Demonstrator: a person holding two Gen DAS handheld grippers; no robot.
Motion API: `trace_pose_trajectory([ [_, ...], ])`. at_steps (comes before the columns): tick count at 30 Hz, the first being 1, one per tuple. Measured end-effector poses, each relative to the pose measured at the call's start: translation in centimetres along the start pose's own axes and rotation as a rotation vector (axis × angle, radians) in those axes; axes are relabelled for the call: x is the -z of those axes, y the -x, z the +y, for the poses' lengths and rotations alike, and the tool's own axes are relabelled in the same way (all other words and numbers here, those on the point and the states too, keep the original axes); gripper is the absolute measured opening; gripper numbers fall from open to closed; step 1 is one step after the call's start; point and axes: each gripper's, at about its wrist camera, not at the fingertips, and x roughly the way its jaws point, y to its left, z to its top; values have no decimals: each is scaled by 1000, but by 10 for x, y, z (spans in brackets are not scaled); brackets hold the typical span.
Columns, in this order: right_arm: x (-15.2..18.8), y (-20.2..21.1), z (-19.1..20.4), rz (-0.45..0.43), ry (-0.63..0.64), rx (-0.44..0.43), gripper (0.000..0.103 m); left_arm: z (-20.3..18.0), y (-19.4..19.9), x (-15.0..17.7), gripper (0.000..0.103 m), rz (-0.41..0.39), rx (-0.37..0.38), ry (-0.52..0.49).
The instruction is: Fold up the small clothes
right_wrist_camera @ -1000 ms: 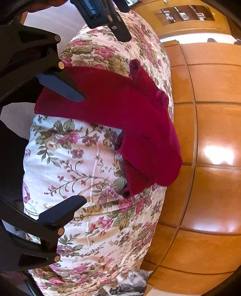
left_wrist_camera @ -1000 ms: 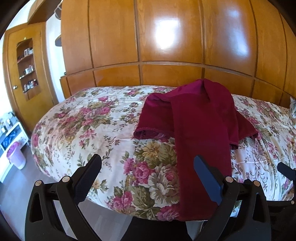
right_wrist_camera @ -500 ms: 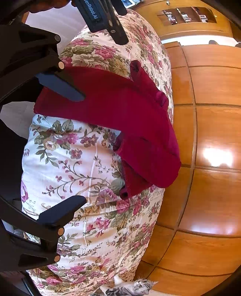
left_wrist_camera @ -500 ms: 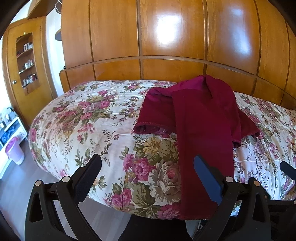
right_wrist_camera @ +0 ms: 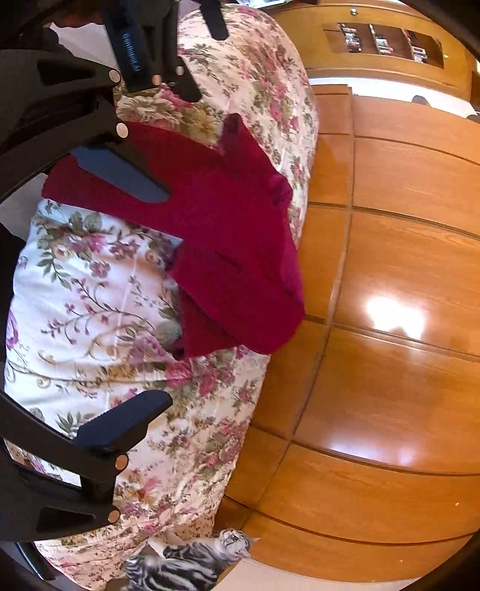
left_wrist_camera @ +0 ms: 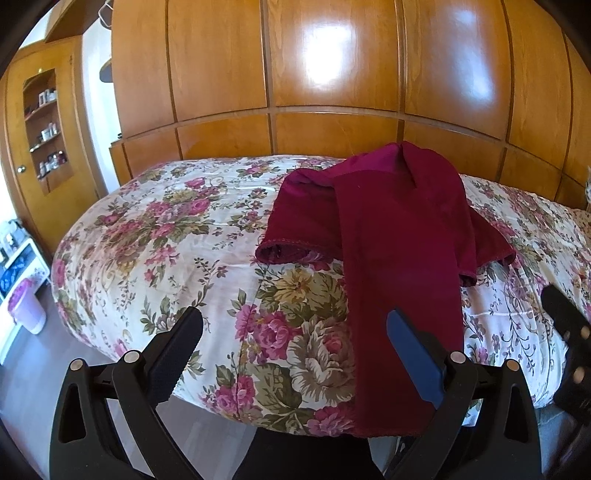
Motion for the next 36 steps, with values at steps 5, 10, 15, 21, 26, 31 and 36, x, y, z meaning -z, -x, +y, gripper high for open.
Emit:
trace_pose_trajectory([
  [5,5,-11,-6,48,-25,-1,101,-4,-2,0,99,3,5,-14],
  [10,8,-20,-12,82,-49,-3,101,-11,-6,-1,99,10,19,-44],
  [15,12,-29,-16,113,-65,-7,101,-17,-12,-2,99,29,32,-70],
  [21,15,-39,-21,140,-78,-3,101,-27,-21,-1,99,61,67,-110],
  [26,14,-46,-26,151,-88,9,101,-41,-27,1,97,79,112,-170],
  [31,14,-52,-30,171,-94,25,101,-69,-57,15,78,178,154,-300],
  [36,14,-59,-38,196,-113,40,101,-80,-73,31,63,198,177,-361],
])
